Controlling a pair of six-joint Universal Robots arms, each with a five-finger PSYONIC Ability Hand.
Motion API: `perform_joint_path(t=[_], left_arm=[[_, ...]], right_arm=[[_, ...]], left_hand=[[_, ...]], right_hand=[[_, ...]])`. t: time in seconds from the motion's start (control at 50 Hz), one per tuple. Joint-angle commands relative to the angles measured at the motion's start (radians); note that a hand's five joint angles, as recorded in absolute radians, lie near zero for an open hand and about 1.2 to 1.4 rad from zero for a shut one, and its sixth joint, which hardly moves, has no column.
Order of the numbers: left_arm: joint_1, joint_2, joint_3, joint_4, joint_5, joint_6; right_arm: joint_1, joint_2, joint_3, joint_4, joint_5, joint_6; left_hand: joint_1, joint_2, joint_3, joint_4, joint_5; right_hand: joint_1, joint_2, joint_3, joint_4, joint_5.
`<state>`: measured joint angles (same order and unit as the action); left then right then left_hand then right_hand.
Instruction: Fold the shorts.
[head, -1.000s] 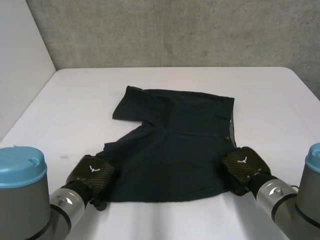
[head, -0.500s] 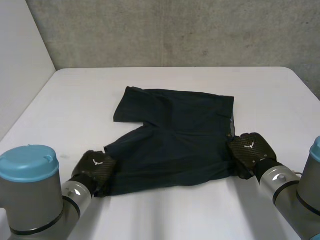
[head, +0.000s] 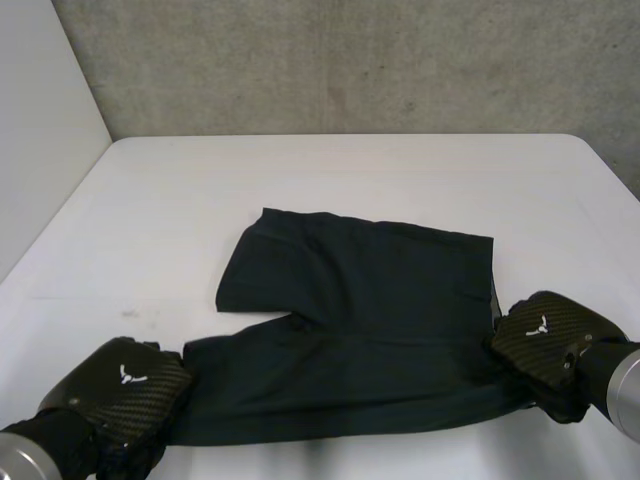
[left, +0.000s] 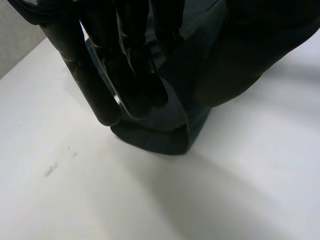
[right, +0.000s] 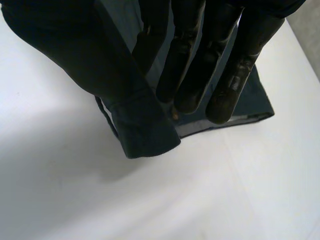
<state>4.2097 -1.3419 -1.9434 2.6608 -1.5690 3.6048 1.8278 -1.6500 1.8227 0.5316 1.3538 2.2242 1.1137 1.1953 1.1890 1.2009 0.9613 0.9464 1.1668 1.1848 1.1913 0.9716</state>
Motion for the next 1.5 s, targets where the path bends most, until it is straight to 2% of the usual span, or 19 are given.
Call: perform_joint_path(t=[0.02, 0.14, 0.32, 0.38, 0.48, 0.5, 0.54, 0.58, 0.6, 0.72, 0.76, 0.88, 1.02, 1.12, 1.2, 1.24, 1.3, 1.42, 1.5], left_arm=[[0.004, -0.224, 0.118, 0.299, -0.003, 0.037], [0.004, -0.556, 0.433, 0.448, -0.035, 0.038], [0.001, -1.051, 1.05, 0.453, -0.149, 0.049], [0.004, -1.199, 1.228, 0.458, -0.155, 0.08], [-0.005, -1.333, 1.373, 0.488, -0.148, 0.132], [-0.005, -1.346, 1.383, 0.505, -0.148, 0.137], [-0.01, -1.372, 1.391, 0.571, -0.149, 0.146], [-0.017, -1.375, 1.376, 0.608, -0.148, 0.15], [-0.031, -1.375, 1.356, 0.64, -0.146, 0.147], [-0.057, -1.327, 1.241, 0.692, -0.146, 0.146], [-0.06, -1.231, 1.142, 0.692, -0.154, 0.141], [-0.057, -1.042, 0.884, 0.692, -0.149, 0.132], [-0.053, -0.844, 0.598, 0.696, -0.146, 0.026], [-0.051, -0.772, 0.489, 0.696, -0.128, -0.096], [-0.051, -0.743, 0.451, 0.691, -0.091, -0.156], [-0.048, -0.726, 0.434, 0.691, -0.076, -0.17], [-0.036, -0.705, 0.42, 0.691, -0.074, -0.172], [-0.02, -0.649, 0.397, 0.691, -0.075, -0.175], [-0.016, -0.599, 0.373, 0.691, -0.074, -0.175]], right_arm=[[0.001, 0.2, -0.127, -0.182, -0.021, 0.118], [0.016, 0.398, -0.363, -0.278, 0.034, 0.206], [0.056, 0.714, -0.654, -0.442, 0.195, 0.201], [0.065, 0.8, -0.715, -0.534, 0.212, 0.199], [0.067, 0.909, -0.772, -0.714, 0.215, 0.196], [0.067, 0.926, -0.777, -0.743, 0.215, 0.196], [0.068, 0.966, -0.79, -0.817, 0.228, 0.181], [0.07, 0.981, -0.801, -0.843, 0.248, 0.173], [0.077, 0.981, -0.803, -0.843, 0.27, 0.17], [0.107, 0.859, -0.715, -0.838, 0.298, 0.235], [0.103, 0.735, -0.604, -0.816, 0.291, 0.328], [0.103, 0.579, -0.426, -0.678, 0.231, 0.466], [0.021, 0.519, -0.231, -0.572, 0.11, 0.581], [-0.01, 0.522, -0.145, -0.643, 0.088, 0.592], [-0.022, 0.547, -0.106, -0.742, 0.091, 0.582], [-0.033, 0.579, -0.102, -0.786, 0.093, 0.577], [-0.062, 0.595, -0.111, -0.802, 0.103, 0.563], [-0.096, 0.55, -0.114, -0.803, 0.142, 0.474], [-0.09, 0.486, -0.125, -0.8, 0.148, 0.353]], left_hand=[[0.283, 0.201, 0.207, 0.195, 0.26], [0.283, 0.201, 0.207, 0.195, 0.26], [0.283, 0.201, 0.207, 0.195, 0.26], [0.283, 0.201, 0.207, 0.195, 0.26], [0.26, 0.178, 0.184, 0.172, 0.238], [0.158, 0.076, 0.082, 0.071, 0.136], [-0.419, -0.501, -0.495, -0.506, -0.441], [-0.857, -0.939, -0.932, -0.944, -0.879], [-0.939, -1.021, -1.014, -1.026, -0.961], [-0.939, -1.021, -1.014, -1.026, -0.961], [-0.939, -1.021, -1.014, -1.026, -0.961], [-0.938, -1.02, -1.014, -1.026, -0.961], [-0.939, -1.021, -1.014, -1.026, -0.961], [-0.939, -1.021, -1.014, -1.026, -0.961], [-0.938, -1.02, -1.014, -1.026, -0.961], [-0.938, -1.02, -1.014, -1.026, -0.961], [-0.938, -1.02, -1.014, -1.026, -0.961], [-0.938, -1.02, -1.014, -1.026, -0.961], [-0.939, -1.021, -1.014, -1.026, -0.961]], right_hand=[[0.45, 0.229, 0.211, 0.205, 0.25], [0.45, 0.229, 0.211, 0.205, 0.25], [0.45, 0.229, 0.211, 0.205, 0.25], [0.45, 0.229, 0.211, 0.205, 0.25], [0.45, 0.229, 0.211, 0.205, 0.25], [0.45, 0.229, 0.211, 0.205, 0.25], [-0.116, -0.337, -0.355, -0.361, -0.316], [-0.67, -0.891, -0.909, -0.915, -0.87], [-0.772, -0.992, -1.01, -1.017, -0.972], [-0.772, -0.992, -1.01, -1.017, -0.972], [-0.772, -0.992, -1.01, -1.017, -0.972], [-0.772, -0.992, -1.01, -1.017, -0.972], [-0.632, -0.853, -0.871, -0.877, -0.832], [-0.583, -0.803, -0.821, -0.828, -0.782], [-0.363, -0.583, -0.601, -0.608, -0.563], [-0.097, -0.317, -0.335, -0.341, -0.296], [0.448, 0.228, 0.21, 0.203, 0.248], [0.45, 0.229, 0.211, 0.205, 0.25], [0.45, 0.229, 0.211, 0.205, 0.25]])
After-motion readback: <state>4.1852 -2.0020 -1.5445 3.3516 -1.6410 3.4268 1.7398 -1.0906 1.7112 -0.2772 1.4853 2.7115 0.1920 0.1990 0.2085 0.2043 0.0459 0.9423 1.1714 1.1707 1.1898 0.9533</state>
